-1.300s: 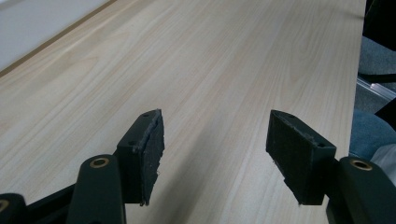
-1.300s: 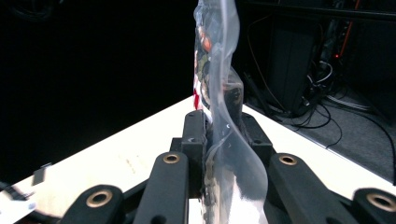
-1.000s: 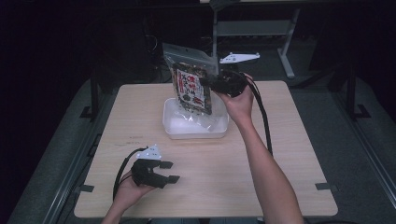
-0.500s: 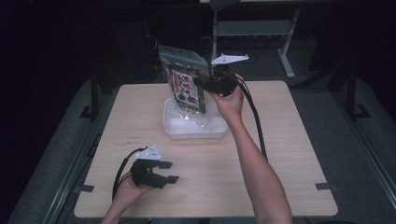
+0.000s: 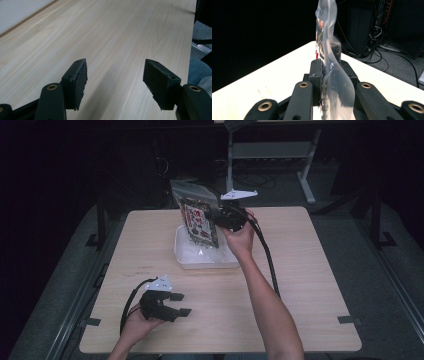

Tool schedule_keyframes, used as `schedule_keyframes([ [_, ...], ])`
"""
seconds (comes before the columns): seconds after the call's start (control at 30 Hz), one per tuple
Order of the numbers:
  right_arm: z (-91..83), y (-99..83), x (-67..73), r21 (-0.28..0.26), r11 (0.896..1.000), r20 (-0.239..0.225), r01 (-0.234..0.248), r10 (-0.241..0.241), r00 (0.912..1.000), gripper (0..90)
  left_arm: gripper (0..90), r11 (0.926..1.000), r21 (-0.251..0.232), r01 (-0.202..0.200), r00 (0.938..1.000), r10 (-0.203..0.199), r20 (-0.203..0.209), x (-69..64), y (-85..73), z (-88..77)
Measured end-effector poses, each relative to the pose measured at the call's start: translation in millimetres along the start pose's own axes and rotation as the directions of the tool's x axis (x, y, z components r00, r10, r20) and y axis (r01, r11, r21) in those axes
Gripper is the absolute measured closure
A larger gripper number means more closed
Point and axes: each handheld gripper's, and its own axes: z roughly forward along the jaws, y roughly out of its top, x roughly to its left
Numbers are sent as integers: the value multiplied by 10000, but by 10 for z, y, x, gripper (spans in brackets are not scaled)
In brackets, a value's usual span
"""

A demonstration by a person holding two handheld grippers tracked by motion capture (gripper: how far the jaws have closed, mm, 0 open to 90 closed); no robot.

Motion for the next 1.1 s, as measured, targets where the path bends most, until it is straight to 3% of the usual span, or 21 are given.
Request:
schedule_keyframes([
  [0.4,27,-189,10,-218,9993,124,-306,309,9994,751,354,10000,57,-19,10000,19,-5,3,-4,5],
  [0.67,-26,-299,-2,102,9999,64,-130,129,9999,750,354,10000,65,21,10000,-21,-17,7,-8,11],
  [0.93,-48,-309,50,517,9976,120,459,-466,9988,752,353,10000,74,39,10000,-39,-25,9,-6,17],
  [1.1,-64,-319,29,625,9976,124,307,-315,9994,753,353,9999,98,57,10000,-56,-37,10,-7,20],
])
